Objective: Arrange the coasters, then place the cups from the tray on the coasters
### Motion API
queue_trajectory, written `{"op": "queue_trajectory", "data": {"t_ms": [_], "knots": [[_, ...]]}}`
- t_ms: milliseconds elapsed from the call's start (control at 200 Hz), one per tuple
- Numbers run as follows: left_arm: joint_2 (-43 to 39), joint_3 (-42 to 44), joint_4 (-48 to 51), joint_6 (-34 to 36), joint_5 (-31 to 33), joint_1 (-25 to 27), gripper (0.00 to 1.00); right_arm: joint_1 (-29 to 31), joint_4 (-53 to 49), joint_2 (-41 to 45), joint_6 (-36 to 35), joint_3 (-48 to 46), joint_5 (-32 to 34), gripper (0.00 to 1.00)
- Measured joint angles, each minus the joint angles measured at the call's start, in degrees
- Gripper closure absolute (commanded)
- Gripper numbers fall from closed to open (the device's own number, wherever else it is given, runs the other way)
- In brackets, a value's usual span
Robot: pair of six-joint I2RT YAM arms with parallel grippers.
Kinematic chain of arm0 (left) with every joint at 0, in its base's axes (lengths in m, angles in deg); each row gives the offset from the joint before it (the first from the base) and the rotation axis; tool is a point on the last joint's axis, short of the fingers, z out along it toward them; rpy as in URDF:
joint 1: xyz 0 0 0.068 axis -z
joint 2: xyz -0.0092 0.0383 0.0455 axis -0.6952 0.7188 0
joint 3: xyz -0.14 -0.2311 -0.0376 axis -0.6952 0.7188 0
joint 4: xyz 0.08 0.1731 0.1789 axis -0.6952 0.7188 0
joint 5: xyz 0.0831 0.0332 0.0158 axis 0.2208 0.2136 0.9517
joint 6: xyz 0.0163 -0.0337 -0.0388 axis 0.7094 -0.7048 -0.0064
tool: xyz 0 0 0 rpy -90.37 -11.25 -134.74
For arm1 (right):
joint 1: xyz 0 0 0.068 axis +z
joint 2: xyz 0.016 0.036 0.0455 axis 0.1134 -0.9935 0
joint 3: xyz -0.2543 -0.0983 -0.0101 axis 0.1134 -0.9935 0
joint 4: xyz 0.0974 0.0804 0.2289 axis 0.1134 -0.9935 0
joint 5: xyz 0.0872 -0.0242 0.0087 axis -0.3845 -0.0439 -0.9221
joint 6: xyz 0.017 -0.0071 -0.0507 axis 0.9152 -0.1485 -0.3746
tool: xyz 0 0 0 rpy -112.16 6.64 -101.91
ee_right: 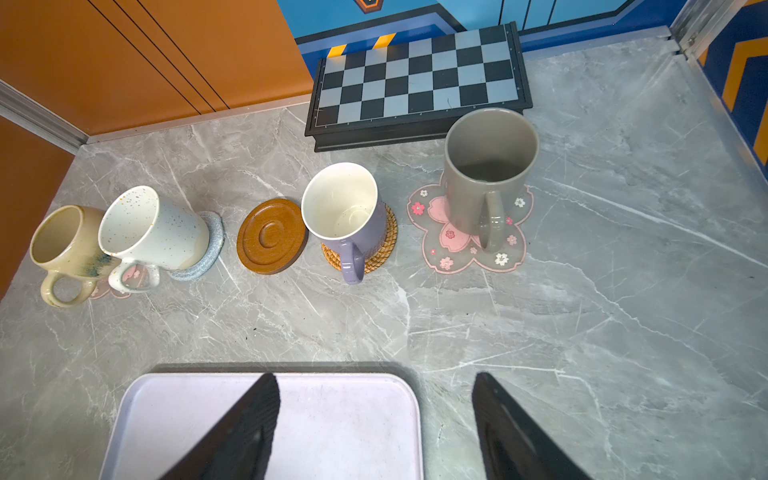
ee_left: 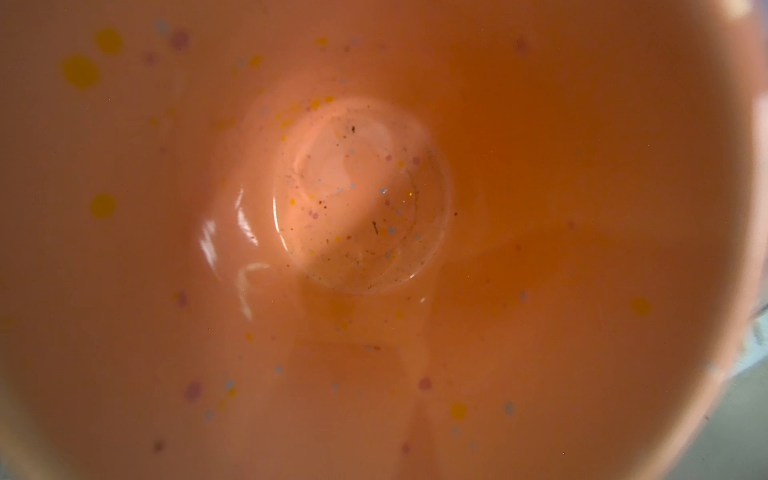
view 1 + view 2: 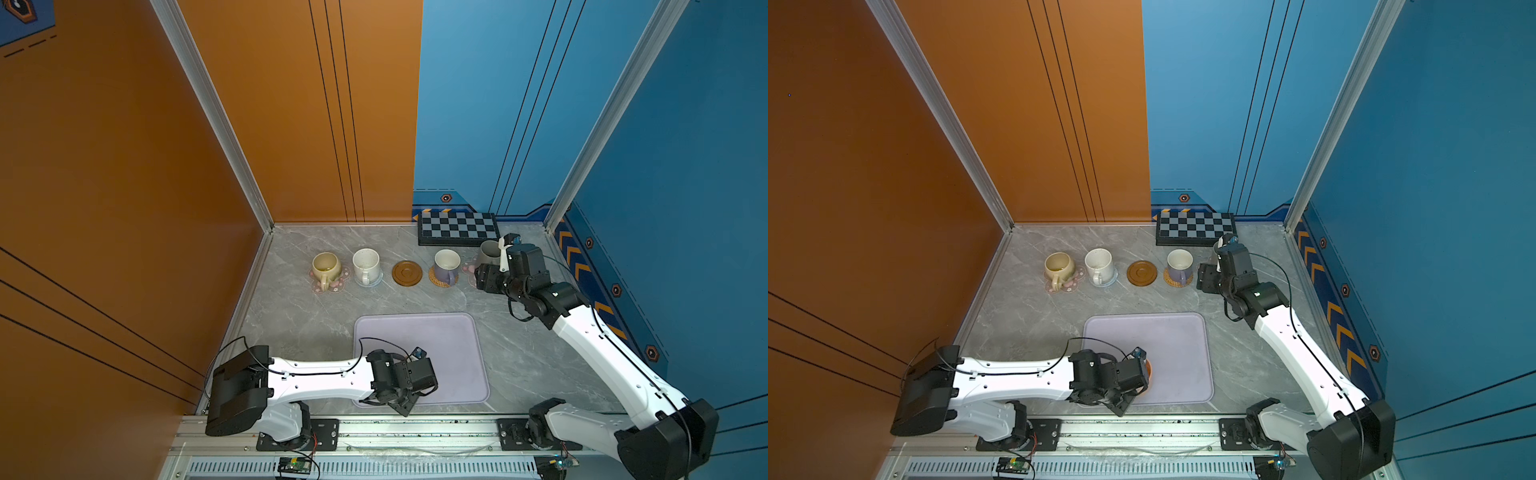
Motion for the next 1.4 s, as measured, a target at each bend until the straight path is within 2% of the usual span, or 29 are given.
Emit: {"op": "queue_trajectory", "data": {"t_ms": [170,681,1251,1401], "knots": [[-0.72,0.26,-0.2,-0.17,0.24,0.0,0.55,-0.13,0.0,0.0,0.22,0.0,-0.7,0.24],[-3.69,1.9,-0.83,-0.22,1.33,-0.26,0.56,-0.13,0.0,0.0,0.9,0.0,-0.92,0.24],[-3.69,1.92,-0.37,-0.39,2.38,-2.03,0.67,-0.13,-0.04,-0.98,1.7,0.02,-2.21,0.25],[-3.69,1.9,-0.35,-0.35,2.75,-2.03,0.75,-0.13,-0.13,-0.98,1.73,0.02,-2.23,0.25]]}}
